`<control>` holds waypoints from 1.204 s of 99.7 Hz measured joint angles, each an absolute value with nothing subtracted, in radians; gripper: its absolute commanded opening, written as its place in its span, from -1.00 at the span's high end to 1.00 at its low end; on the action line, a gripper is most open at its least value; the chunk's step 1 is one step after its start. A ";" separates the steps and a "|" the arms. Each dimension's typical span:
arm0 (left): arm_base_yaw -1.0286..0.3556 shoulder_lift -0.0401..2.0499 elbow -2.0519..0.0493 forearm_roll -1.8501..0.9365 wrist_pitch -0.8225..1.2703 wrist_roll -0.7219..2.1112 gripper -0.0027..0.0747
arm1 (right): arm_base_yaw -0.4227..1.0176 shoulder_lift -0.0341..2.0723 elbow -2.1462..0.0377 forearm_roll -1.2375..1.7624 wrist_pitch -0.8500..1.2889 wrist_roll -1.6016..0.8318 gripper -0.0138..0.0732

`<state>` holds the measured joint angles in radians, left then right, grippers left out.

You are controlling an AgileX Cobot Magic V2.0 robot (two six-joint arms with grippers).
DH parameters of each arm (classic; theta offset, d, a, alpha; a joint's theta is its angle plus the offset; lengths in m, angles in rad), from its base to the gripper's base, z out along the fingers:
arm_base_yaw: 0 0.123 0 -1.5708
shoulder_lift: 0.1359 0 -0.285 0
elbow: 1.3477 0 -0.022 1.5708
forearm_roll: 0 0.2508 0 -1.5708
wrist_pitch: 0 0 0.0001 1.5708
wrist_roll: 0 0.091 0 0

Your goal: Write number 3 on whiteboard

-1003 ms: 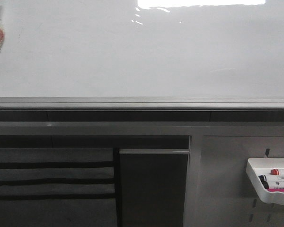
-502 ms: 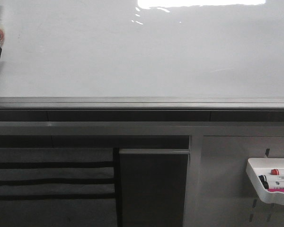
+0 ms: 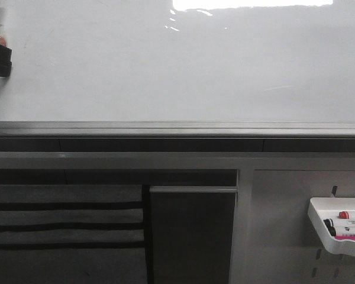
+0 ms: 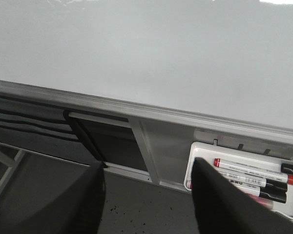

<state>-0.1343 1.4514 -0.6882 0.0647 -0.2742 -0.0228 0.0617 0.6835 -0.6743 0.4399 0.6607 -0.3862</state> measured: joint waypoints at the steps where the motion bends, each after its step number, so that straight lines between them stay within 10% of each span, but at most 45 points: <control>1: -0.134 1.454 -0.688 0.065 -0.277 -0.023 -0.02 | 0.062 0.684 -0.674 0.440 0.661 -0.386 -0.13; 27: -0.134 1.478 -0.688 0.065 -0.329 -0.023 0.02 | 0.062 0.684 -0.674 0.440 0.662 -0.386 -0.13; 77: -0.134 1.450 -0.688 0.065 -0.325 -0.019 0.97 | 0.062 0.684 -0.674 0.440 0.662 -0.386 -0.13; 120: -0.213 1.151 -0.690 0.102 0.058 -0.019 0.98 | 0.073 0.742 -0.734 0.486 0.744 -0.413 -0.13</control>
